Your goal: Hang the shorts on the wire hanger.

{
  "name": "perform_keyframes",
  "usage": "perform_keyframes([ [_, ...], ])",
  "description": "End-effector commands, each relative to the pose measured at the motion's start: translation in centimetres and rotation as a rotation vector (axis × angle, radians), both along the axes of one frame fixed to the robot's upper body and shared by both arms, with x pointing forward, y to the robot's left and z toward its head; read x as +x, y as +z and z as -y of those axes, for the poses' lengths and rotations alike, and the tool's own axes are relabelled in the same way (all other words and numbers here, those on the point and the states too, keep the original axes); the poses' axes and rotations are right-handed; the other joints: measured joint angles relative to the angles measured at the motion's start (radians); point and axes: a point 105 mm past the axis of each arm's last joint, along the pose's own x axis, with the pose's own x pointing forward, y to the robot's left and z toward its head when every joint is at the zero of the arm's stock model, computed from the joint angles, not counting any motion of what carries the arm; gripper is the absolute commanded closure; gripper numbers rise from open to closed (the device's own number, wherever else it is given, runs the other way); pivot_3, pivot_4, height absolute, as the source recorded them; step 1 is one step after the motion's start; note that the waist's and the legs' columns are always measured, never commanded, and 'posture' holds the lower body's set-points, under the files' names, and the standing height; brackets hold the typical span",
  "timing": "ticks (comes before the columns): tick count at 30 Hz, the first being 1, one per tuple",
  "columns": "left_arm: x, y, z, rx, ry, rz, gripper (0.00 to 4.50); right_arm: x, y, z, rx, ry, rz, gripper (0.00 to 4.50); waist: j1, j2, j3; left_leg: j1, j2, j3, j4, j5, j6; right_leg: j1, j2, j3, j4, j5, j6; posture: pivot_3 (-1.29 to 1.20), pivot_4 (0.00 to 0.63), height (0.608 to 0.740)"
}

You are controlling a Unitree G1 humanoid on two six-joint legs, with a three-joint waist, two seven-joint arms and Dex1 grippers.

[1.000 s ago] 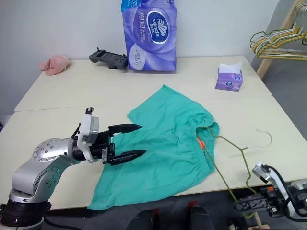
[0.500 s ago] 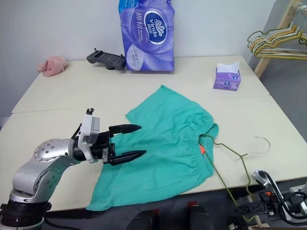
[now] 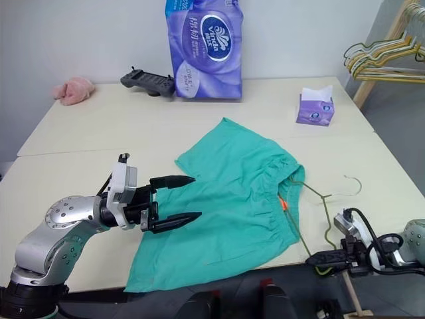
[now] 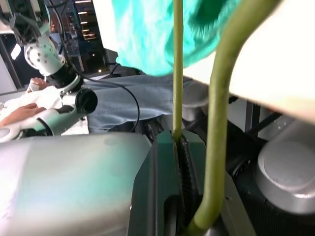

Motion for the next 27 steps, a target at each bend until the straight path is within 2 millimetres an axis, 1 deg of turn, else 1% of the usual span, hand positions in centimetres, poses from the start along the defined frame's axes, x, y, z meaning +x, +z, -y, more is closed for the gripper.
perform_keyframes([
  [1, -0.4, 1.1, 0.1, 0.001, -0.016, 0.065, 0.03, 0.9, 0.5, -0.3, 0.013, -0.008, 0.022, 4.5, 0.0, 0.0, 0.0, 0.0, 0.0, 0.0, 0.0, 0.0, 0.0, 0.0, 0.0, 0.0, 0.0, 0.0, 0.0, 0.0, 0.153, 0.74],
  [5, -0.3, 1.3, 0.3, -0.001, -0.017, 0.07, 0.03, 1.2, 0.3, -0.6, 0.004, -0.005, 0.031, 4.5, 0.0, 0.0, 0.0, 0.0, 0.0, 0.0, 0.0, 0.0, 0.0, 0.0, 0.0, 0.0, 0.0, 0.0, 0.0, 0.0, 0.148, 0.74],
  [8, -0.3, 1.3, 0.3, -0.002, -0.019, 0.074, 0.03, 1.6, -0.3, -0.8, -0.007, -0.009, 0.033, 4.5, 0.0, 0.0, 0.0, 0.0, 0.0, 0.0, 0.0, 0.0, 0.0, 0.0, 0.0, 0.0, 0.0, 0.0, 0.0, 0.01, 0.138, 0.74],
  [14, -0.2, 1.5, 0.5, -0.003, -0.024, 0.083, 0.03, 3.4, -1.7, -1.1, -0.031, -0.06, 0.052, 4.5, 0.0, 0.001, -0.001, 0.0, 0.0, 0.0, 0.0, 0.0, 0.0, 0.0, 0.0, 0.0, 0.001, 0.0, 0.0, 0.02, 0.126, 0.74],
  [17, -0.2, 1.7, 0.5, -0.002, -0.023, 0.088, 0.03, 4.1, -1.6, -1.0, -0.032, -0.08, 0.057, 4.5, -0.002, 0.0, -0.001, 0.0, 0.0, 0.0, 0.0, 0.0, 0.0, 0.0, 0.0, 0.001, 0.001, 0.0, -0.001, 0.02, 0.124, 0.74],
  [20, -0.2, 1.6, 0.4, -0.001, -0.022, 0.087, 0.03, 4.5, -1.5, -0.1, -0.044, -0.124, 0.054, 4.5, -0.003, 0.001, -0.002, 0.0, 0.0, 0.001, 0.0, 0.0, 0.0, -0.001, 0.0, 0.001, 0.001, 0.001, -0.001, 0.02, 0.126, 0.74],
  [22, -0.2, 1.5, 0.4, -0.003, -0.021, 0.087, 0.03, 5.0, -1.6, 0.2, -0.047, -0.153, 0.059, 4.5, -0.002, 0.001, -0.002, 0.0, 0.0, 0.001, 0.0, 0.0, 0.0, -0.001, 0.0, 0.001, 0.001, 0.001, 0.0, 0.02, 0.126, 0.74],
  [25, -0.2, 1.5, 0.7, -0.009, -0.024, 0.087, 0.03, 6.3, -1.5, -0.2, -0.046, -0.165, 0.126, 4.5, -0.006, -0.001, -0.003, 0.001, 0.0, 0.002, 0.0, 0.0, 0.0, -0.001, 0.0, 0.002, 0.001, 0.002, 0.0, 0.01, 0.129, 0.74],
  [27, -0.1, 1.5, 0.8, -0.01, -0.027, 0.088, 0.03, 6.9, -1.1, -0.6, -0.043, -0.163, 0.159, 4.5, -0.017, -0.005, -0.005, 0.001, 0.001, 0.003, 0.0, 0.0, 0.0, -0.001, 0.001, 0.003, 0.0, 0.003, 0.0, 0.0, 0.13, 0.74],
])
